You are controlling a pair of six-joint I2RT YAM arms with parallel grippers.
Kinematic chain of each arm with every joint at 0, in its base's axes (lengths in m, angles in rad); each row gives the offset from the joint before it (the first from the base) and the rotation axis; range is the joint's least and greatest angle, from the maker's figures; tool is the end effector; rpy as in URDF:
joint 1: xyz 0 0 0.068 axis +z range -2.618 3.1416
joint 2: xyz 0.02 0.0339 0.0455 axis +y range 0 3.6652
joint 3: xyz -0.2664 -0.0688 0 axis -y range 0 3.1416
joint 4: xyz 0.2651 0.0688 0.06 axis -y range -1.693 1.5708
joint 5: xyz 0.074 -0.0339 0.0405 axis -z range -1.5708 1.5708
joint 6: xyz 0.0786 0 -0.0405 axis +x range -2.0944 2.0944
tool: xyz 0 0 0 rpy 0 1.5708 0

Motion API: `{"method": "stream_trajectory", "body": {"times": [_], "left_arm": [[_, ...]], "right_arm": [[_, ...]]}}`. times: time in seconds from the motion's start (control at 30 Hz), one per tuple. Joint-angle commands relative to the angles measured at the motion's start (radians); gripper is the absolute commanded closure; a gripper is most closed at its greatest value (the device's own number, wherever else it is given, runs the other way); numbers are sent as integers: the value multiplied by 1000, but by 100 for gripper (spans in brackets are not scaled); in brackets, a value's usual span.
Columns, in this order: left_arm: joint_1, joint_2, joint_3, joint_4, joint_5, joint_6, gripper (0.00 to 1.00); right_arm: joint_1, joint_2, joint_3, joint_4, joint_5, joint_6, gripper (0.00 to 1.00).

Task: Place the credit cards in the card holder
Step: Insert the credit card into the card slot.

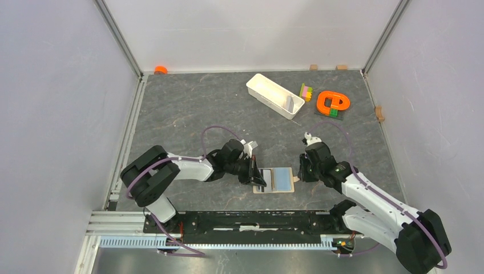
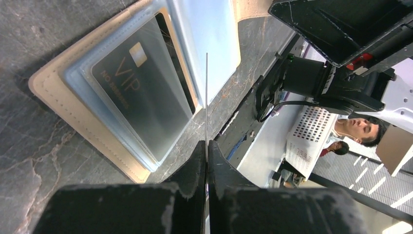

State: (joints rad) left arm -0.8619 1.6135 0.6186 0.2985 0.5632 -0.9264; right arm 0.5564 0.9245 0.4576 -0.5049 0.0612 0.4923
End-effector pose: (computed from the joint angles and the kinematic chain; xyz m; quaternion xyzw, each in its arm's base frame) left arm 0.1855 -0.2807 0.0999 0.0895 0.8736 -0.4748 0.0584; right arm 0.1802 0.1064 0.1345 -0.0216 0.9548 0.1223 0.2699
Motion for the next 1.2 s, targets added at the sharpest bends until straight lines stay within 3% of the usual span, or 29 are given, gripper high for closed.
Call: {"method": "stream_trajectory", "body": {"times": [0.0,0.07,0.2,0.33,0.7,1.17], "left_arm": [[-6,48,31,122,52,-49,97],[-6,79,35,146,64,-67,97],[-6,133,23,263,97,-151,97],[-6,176,30,281,102,-183,97],[2,233,53,246,123,-191,98],[44,270,122,55,180,-31,98]], "right_arm": [[7,10,-13,43,20,7,82],[7,18,-16,28,44,10,89],[7,36,-16,2,76,10,95],[7,43,-17,-9,88,12,100],[7,61,-16,-21,102,8,100],[7,69,-19,-30,111,5,100]]}}
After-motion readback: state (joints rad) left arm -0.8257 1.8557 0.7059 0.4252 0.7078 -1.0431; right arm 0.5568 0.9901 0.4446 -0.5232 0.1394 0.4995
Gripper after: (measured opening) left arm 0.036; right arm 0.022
